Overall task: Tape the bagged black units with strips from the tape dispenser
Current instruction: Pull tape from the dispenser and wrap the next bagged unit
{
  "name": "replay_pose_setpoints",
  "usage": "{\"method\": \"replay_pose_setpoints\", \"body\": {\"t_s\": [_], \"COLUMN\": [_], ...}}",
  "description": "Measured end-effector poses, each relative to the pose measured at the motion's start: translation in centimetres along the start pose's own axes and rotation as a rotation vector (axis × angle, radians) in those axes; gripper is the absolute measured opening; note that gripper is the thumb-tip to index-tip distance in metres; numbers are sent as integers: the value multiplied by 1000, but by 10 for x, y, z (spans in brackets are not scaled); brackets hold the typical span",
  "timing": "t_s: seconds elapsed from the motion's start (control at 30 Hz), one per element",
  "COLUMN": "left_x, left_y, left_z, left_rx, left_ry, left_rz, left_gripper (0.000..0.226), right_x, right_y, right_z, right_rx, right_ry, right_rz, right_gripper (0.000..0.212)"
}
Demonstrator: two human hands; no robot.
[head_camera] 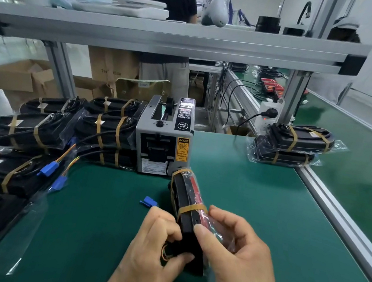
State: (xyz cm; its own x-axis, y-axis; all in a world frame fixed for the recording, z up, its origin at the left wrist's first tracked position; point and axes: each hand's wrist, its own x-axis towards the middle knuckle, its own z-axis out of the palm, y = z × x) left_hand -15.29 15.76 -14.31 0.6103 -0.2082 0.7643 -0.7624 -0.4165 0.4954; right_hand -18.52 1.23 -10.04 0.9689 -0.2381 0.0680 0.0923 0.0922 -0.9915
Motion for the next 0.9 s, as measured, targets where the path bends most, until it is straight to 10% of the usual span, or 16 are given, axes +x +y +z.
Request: {"method": "replay_pose_setpoints", "body": {"t_s": [0.23, 0.53, 0.9], "left_x": [20, 127, 155], "left_y": [4, -92, -105], "left_z": [-16, -14, 6], "left_rx": [-63, -534, -778], "left_ry": [-96, 420, 567], "left_rz": [-11, -1288, -1505], "left_gripper": [24, 14, 4], "right_x": [5, 4, 5], "right_y": [1, -3, -3], "right_z": [-1, 3, 0], "right_rx": [-107, -161, -147], "right_ry": [103, 134, 121], "right_rz": [-145, -182, -170], "right_gripper": [32, 32, 29]}}
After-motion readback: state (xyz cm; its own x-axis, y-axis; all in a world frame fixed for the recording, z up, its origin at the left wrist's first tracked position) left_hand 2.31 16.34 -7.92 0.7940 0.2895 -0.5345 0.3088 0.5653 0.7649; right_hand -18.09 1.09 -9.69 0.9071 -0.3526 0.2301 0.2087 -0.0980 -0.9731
